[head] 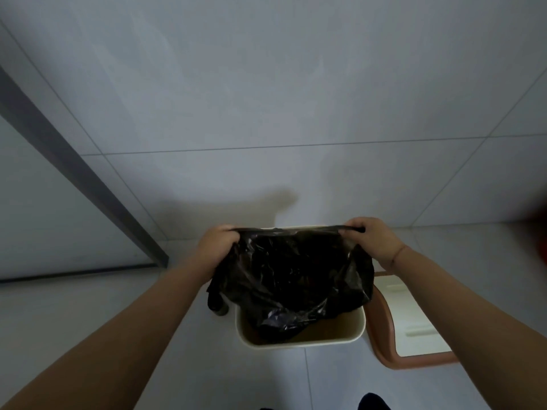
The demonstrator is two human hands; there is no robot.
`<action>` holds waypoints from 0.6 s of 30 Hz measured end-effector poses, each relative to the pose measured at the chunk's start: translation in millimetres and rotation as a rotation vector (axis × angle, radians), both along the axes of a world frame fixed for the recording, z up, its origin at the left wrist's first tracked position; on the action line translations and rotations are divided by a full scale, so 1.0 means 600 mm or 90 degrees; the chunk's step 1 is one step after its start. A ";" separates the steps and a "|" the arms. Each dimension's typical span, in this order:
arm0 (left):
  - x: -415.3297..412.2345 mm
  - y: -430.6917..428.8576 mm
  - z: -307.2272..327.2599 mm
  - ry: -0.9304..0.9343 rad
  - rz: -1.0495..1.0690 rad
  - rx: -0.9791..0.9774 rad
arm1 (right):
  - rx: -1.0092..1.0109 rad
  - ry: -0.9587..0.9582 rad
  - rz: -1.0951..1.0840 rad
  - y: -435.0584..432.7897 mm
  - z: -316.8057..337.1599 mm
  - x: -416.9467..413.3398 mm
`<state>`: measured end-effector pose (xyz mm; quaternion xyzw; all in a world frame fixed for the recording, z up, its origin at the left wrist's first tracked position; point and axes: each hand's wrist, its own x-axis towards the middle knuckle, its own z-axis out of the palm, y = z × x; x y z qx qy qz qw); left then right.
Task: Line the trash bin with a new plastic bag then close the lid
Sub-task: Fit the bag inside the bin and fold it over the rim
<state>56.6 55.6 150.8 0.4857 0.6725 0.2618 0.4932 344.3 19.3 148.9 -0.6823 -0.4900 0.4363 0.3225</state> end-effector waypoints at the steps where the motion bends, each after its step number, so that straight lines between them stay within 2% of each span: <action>1: 0.001 0.005 -0.001 -0.087 0.069 -0.062 | -0.016 0.060 -0.020 0.004 -0.004 -0.005; 3: 0.002 0.015 -0.009 -0.210 0.167 -0.125 | -0.035 0.162 -0.051 0.012 -0.009 -0.016; 6: 0.000 0.034 -0.022 -0.276 0.213 -0.144 | -0.039 0.237 -0.129 0.032 -0.020 -0.027; 8: -0.003 0.044 -0.031 -0.271 0.212 -0.171 | -0.045 0.258 -0.221 0.046 -0.030 -0.028; 10: -0.006 0.052 -0.042 -0.266 0.192 -0.211 | -0.063 0.226 -0.281 0.057 -0.044 -0.019; 13: -0.012 0.068 -0.064 -0.261 0.187 -0.251 | -0.138 0.156 -0.279 0.071 -0.058 -0.008; 18: -0.008 0.066 -0.098 -0.196 0.217 -0.349 | -0.262 0.191 -0.284 0.087 -0.080 -0.016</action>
